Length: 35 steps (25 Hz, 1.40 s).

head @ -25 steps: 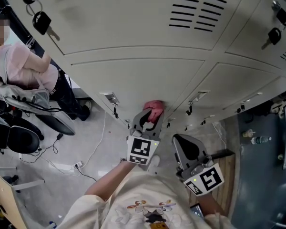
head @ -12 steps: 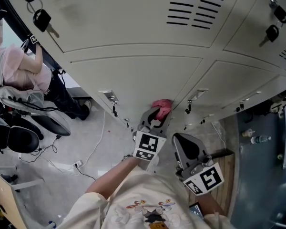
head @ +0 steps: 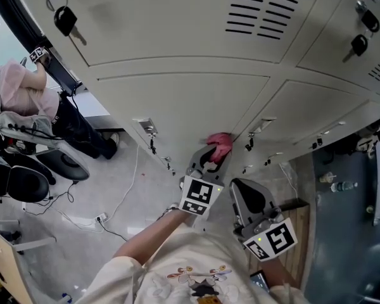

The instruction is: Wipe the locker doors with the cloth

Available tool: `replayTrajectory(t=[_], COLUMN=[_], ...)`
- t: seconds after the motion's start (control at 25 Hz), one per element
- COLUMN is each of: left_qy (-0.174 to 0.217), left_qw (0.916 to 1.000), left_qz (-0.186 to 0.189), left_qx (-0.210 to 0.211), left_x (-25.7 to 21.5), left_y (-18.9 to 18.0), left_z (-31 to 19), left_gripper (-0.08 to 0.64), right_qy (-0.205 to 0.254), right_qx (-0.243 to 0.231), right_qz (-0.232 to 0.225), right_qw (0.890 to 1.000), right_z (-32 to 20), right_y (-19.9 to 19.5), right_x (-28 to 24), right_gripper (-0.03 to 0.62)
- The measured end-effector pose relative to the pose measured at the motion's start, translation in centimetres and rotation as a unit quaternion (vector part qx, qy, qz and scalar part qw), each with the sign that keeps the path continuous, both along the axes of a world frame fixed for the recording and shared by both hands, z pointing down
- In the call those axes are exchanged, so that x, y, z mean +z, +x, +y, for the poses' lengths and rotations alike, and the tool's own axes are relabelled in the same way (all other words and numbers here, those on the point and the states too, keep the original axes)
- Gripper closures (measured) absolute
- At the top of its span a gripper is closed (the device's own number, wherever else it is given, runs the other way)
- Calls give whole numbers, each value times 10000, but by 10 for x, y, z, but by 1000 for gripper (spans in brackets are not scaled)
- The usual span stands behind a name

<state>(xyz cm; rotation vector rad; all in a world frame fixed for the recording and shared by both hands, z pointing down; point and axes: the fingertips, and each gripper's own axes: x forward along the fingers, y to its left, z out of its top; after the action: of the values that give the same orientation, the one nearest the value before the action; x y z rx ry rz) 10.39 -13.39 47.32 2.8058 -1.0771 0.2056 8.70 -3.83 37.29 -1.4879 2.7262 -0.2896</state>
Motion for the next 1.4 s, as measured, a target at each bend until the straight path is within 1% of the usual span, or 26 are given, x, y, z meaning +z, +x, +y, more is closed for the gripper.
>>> replayTrajectory(t=[0.12,0.24,0.44,0.68,0.84,1.0,1.16,1.4], left_qy=[-76,-178,-300,-356,-439,-426,-372,-283], left_qw=[9999,9992,9971,9902,9836,9776,9744,9755], left_qz=[92,163,8,-136,-190,-249,-290,-323], left_qx=[-113,-312,-702,-1345,-1741,-2046,-2197,-2157], left_x=[1,6,24,39,49,54,52,50], left_y=[-13,-32,-72,-127,-159,-185,-200,-200], left_z=[5,13,26,28,18,2,-11,-20], left_gripper=[451,451,451,451,451,451,451,451], right_qy=[-1,-16,-9,19,20,32,37,27], right_qx=[-65,-198,-486,-740,-758,-726,-627,-454], right_qz=[8,-4,-23,-33,-2,31,77,101], right_qw=[10000,9998,9988,9973,9971,9974,9980,9989], right_z=[0,-1,-4,-5,-4,-2,0,3], right_y=[-5,-15,-37,-59,-64,-65,-63,-58], right_x=[1,2,2,-1,-2,-3,-5,-5], right_gripper=[586,586,586,585,586,586,586,585])
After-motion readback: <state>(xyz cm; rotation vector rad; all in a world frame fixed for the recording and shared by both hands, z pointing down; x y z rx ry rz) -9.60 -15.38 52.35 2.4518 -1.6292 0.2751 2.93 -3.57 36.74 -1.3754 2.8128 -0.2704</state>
